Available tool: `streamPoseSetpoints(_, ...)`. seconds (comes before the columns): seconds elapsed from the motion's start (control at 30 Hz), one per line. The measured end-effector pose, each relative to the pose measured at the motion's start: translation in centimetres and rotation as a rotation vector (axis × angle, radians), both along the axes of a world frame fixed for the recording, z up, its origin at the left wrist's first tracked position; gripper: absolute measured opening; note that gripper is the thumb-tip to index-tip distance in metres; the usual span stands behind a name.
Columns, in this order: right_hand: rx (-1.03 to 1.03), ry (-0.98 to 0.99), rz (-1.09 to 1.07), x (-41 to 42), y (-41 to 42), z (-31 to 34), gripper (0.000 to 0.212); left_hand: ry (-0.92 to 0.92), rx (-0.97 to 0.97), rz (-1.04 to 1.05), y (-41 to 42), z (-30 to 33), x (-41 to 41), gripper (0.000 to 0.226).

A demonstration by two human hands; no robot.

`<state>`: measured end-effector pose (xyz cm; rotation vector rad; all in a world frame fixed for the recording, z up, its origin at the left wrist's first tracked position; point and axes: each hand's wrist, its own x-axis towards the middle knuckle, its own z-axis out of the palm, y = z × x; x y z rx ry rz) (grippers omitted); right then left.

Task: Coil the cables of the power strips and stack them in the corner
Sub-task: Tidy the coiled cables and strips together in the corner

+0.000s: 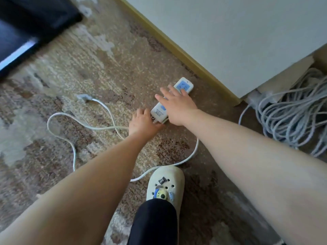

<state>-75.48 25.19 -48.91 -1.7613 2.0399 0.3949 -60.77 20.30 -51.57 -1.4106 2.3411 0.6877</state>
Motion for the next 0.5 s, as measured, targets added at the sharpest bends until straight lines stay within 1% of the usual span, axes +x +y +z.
streamPoseSetpoints(0.07,0.019,0.069,0.032,0.0,-0.8,-1.1,0.078,0.026,0.011,0.034,0.2,-0.7,0.0,0.062)
streamPoseSetpoints(0.17,-0.021,0.119,0.055,-0.1,-0.9,-1.0,0.063,0.034,0.029,0.034,0.3,-0.5,0.4,0.051)
streamPoseSetpoints(0.27,-0.068,0.065,-0.004,-0.3,1.0,0.5,0.068,0.036,0.075,-0.001,-0.3,0.8,1.1,0.035)
streamPoseSetpoints(0.33,-0.133,0.028,-0.054,-0.6,3.3,2.1,0.069,0.066,0.132,-0.071,-0.7,2.7,1.6,0.027)
streamPoseSetpoints(0.43,-0.181,-0.001,-0.134,-1.4,6.7,6.0,0.065,0.087,0.106,-0.220,-0.9,7.6,2.4,0.029)
streamPoseSetpoints(0.5,-0.207,-0.006,-0.184,-2.3,8.7,9.5,0.068,0.143,0.121,-0.242,-0.9,11.6,2.7,0.027)
